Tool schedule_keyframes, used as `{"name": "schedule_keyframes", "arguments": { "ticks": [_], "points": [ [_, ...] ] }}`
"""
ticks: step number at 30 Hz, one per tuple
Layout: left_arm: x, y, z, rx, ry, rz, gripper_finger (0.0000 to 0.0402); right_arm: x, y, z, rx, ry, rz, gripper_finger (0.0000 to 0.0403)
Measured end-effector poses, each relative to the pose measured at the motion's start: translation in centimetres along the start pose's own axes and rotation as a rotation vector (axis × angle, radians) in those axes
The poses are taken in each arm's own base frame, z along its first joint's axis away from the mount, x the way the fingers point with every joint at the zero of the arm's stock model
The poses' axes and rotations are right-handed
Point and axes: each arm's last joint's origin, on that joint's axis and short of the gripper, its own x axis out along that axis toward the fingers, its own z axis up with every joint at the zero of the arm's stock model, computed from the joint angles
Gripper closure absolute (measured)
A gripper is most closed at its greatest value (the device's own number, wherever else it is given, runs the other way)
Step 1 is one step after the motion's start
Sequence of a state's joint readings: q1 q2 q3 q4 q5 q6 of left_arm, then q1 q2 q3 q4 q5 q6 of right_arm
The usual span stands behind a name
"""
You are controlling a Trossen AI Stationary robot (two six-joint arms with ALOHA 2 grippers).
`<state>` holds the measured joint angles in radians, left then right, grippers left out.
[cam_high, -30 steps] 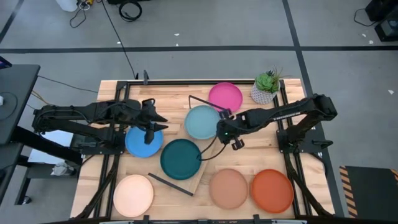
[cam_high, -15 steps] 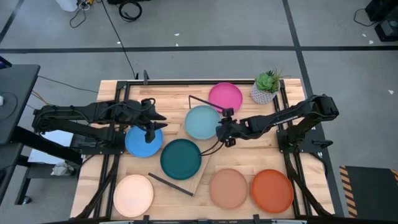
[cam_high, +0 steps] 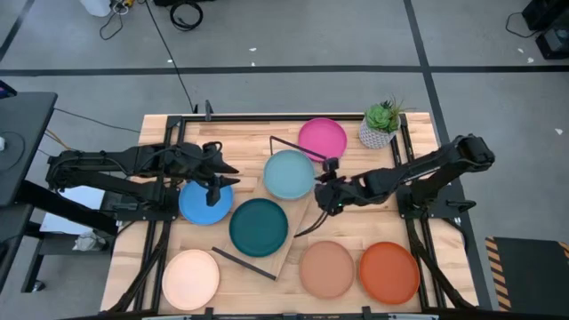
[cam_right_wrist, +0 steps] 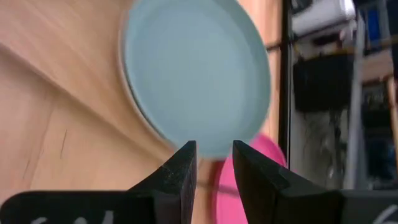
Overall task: Place and stack plates onto a shelf
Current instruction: Stack the pink plate on top of the dark green plate
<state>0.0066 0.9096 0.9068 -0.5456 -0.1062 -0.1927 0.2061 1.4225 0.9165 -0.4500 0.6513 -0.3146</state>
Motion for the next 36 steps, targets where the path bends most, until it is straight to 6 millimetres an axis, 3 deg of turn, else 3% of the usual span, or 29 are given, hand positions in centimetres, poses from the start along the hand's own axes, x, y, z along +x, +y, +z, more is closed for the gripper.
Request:
{"name": "schedule_keyframes", "arguments": {
  "ticks": [6, 11, 21, 29, 36],
  "points": [
    [1.9, 0.7, -1.6, -0.009, -0.086, 0.162, 0.026, -0.8, 0.7, -1.9, 0.195, -0.007, 0.073, 0.0293],
    [4.1, 2.2, -2.4, -0.102, -0.093, 0.221, 0.026, -0.8, 2.1, -3.5, 0.183, 0.004, 0.053, 0.0293],
    [10.4, 5.1, -2.4, -0.171, 0.011, 0.184, 0.026, -3.4, -0.4, -4.9, 0.264, -0.055, -0.082, 0.0293],
    [14.2, 7.3, -3.0, -0.172, -0.01, 0.238, 0.026, -1.9, -0.1, -8.8, 0.367, -0.038, -0.146, 0.0293],
    [17.0, 8.3, -4.4, -0.173, 0.01, 0.302, 0.026, -1.2, 1.0, -9.8, 0.414, -0.131, -0.141, 0.0293]
  ]
}}
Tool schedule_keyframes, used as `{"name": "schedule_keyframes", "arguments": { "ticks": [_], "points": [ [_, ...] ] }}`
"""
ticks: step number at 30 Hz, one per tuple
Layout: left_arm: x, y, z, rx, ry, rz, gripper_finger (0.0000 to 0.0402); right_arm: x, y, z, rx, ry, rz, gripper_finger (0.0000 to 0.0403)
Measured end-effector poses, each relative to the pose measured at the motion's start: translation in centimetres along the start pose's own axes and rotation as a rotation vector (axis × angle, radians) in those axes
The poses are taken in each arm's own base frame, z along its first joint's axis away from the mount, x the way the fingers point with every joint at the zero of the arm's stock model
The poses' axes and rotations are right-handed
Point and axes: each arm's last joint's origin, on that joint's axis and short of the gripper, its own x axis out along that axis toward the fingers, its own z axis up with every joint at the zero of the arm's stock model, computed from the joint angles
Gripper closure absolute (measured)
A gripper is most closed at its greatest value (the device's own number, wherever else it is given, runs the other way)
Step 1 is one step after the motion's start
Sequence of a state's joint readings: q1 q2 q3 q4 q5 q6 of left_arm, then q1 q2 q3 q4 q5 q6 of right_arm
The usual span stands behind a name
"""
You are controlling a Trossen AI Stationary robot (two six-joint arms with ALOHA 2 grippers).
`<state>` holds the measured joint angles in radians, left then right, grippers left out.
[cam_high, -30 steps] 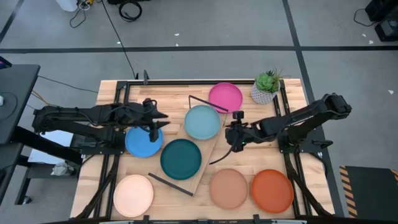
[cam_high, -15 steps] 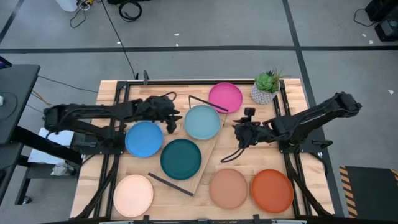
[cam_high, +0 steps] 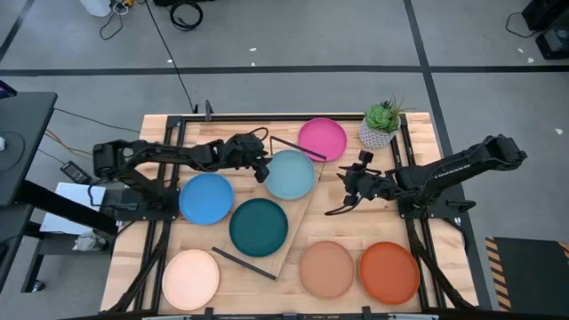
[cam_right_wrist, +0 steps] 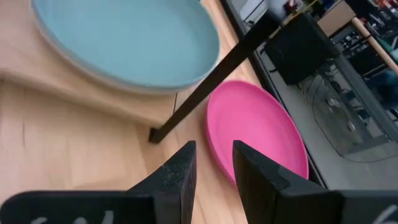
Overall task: Place and stack plates onto a shelf
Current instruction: Stack the pink plate on top of the dark green plate
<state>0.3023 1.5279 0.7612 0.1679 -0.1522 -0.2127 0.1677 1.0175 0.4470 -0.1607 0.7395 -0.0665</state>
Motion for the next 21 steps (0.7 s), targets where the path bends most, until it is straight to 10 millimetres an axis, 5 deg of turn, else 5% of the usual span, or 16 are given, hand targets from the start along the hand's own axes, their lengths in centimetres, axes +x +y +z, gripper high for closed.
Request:
{"name": "schedule_keyframes", "arguments": {
  "ticks": [13, 21],
  "points": [
    [0.9, -0.3, -1.0, 0.006, 0.048, 0.035, 0.026, 0.3, 1.9, -1.8, 0.004, -0.086, 0.04, 0.0293],
    [-2.6, -2.2, 0.7, 0.079, 0.004, -0.044, 0.026, 0.5, 2.3, -3.3, -0.032, -0.056, 0.064, 0.0292]
  ]
}}
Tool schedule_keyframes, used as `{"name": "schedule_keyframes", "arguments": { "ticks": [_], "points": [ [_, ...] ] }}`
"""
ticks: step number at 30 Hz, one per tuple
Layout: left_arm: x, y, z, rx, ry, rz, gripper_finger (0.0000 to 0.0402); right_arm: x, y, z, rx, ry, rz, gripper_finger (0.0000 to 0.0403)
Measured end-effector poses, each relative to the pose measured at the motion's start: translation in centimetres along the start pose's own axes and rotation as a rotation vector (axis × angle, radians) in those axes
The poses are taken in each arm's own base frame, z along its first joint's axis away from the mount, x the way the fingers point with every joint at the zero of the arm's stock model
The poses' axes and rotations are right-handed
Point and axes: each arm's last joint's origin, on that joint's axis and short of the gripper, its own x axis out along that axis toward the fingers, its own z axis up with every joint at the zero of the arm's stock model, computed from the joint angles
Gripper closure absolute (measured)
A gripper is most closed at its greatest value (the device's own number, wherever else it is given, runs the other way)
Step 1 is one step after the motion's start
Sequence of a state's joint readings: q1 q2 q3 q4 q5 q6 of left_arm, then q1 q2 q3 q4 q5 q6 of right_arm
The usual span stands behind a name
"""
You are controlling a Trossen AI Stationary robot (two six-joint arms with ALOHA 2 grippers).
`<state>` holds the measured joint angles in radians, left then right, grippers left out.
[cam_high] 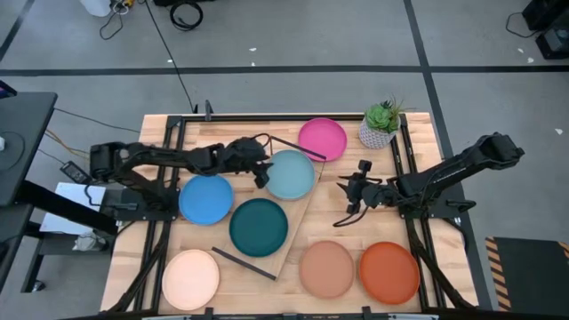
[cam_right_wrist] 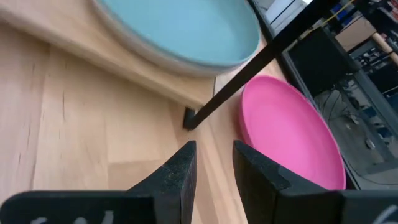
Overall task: Place and stack plates onto a shelf
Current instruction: Stack the pink plate on top of the dark green plate
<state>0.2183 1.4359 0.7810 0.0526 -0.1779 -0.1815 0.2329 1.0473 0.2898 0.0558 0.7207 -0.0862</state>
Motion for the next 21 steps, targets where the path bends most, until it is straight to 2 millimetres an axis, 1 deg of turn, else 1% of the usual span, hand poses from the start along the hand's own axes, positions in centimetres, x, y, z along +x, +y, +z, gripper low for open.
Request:
{"name": "schedule_keyframes", "arguments": {
  "ticks": [2, 5, 8, 9, 11, 13, 15, 17, 21],
  "points": [
    [-1.2, -0.6, 1.1, 0.025, -0.029, -0.036, 0.026, 0.2, 0.0, -0.3, 0.004, 0.011, 0.0, 0.0292],
    [-3.1, -1.2, 2.1, 0.044, -0.049, -0.1, 0.026, 0.8, -0.4, -0.6, 0.041, 0.037, -0.024, 0.0292],
    [-4.9, -1.9, 3.2, 0.023, -0.079, -0.18, 0.026, 1.6, -0.9, -0.4, 0.052, 0.057, 0.015, 0.0292],
    [-5.5, -1.9, 3.2, 0.012, -0.057, -0.193, 0.026, 1.8, -1.1, -0.4, 0.048, 0.067, 0.027, 0.0292],
    [-6.6, -2.4, 4.4, -0.002, -0.089, -0.24, 0.026, 2.3, -1.4, -0.3, 0.029, 0.082, 0.024, 0.0291],
    [-7.8, -2.6, 4.2, 0.003, -0.033, -0.255, 0.026, 2.8, -1.7, -0.5, 0.003, 0.109, 0.006, 0.0287],
    [-9.2, -3.2, 5.4, 0.011, -0.066, -0.293, 0.026, 3.3, -2.2, -0.8, -0.027, 0.143, -0.004, 0.0277],
    [-10.5, -3.6, 5.6, 0.03, -0.034, -0.312, 0.026, 3.8, -2.7, -0.8, -0.036, 0.165, 0.003, 0.0261],
    [-13.0, -4.7, 6.6, 0.066, -0.052, -0.37, 0.026, 4.7, -3.7, -0.3, -0.034, 0.203, -0.002, 0.022]
  ]
}}
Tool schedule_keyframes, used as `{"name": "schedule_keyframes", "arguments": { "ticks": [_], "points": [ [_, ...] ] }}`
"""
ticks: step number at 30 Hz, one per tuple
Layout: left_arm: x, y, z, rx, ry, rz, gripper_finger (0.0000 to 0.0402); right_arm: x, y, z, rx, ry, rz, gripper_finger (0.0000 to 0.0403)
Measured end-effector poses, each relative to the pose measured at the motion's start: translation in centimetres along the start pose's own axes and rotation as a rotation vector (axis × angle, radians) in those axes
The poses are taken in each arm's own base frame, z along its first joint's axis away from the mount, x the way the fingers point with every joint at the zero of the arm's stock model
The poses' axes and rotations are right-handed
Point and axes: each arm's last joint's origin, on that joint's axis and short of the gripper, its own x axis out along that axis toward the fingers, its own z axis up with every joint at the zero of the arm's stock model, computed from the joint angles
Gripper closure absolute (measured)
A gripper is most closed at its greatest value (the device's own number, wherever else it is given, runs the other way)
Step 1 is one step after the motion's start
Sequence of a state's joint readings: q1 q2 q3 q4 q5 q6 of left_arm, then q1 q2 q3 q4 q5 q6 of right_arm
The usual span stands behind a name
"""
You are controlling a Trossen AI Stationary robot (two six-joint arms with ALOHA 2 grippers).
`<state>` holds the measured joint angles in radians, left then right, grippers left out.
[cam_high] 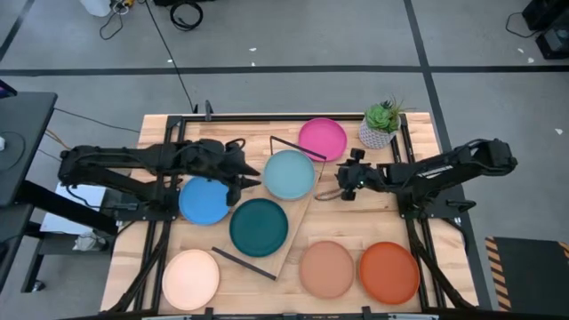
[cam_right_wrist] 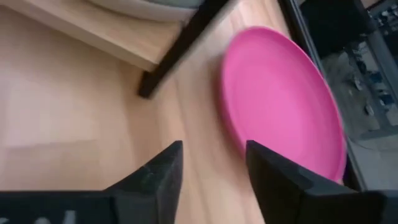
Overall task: Place and stack plates onto a shelf
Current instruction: Stack the pink plate on top of the dark green plate
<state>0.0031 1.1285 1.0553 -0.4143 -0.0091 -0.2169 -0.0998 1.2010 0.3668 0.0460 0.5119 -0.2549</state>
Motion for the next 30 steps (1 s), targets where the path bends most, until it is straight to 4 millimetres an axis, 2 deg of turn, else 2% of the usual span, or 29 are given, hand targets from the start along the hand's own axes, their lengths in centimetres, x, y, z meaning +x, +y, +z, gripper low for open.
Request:
{"name": "schedule_keyframes", "arguments": {
  "ticks": [5, 11, 17, 21, 24, 30],
  "points": [
    [-2.0, -1.8, 1.1, 0.052, -0.047, -0.077, 0.026, 0.6, -1.0, 0.4, -0.022, 0.013, -0.016, 0.0182],
    [-3.9, -2.8, 1.4, 0.078, -0.072, -0.09, 0.026, 0.1, -1.3, 0.8, -0.042, -0.034, -0.004, 0.0177],
    [-4.3, -2.6, 1.1, 0.056, -0.048, -0.065, 0.026, -1.7, -2.3, 1.3, 0.087, -0.12, 0.024, 0.0188],
    [-4.3, -2.6, 1.0, 0.046, -0.035, -0.062, 0.026, -2.7, -3.5, 1.7, 0.135, -0.037, 0.034, 0.0195],
    [-4.3, -2.6, 0.9, 0.05, -0.033, -0.058, 0.026, -2.5, -4.1, 1.7, 0.139, 0.031, 0.029, 0.02],
    [-4.3, -2.5, 0.8, 0.045, -0.019, -0.042, 0.026, -1.3, -6.9, 1.7, 0.224, 0.025, 0.111, 0.0202]
  ]
}}
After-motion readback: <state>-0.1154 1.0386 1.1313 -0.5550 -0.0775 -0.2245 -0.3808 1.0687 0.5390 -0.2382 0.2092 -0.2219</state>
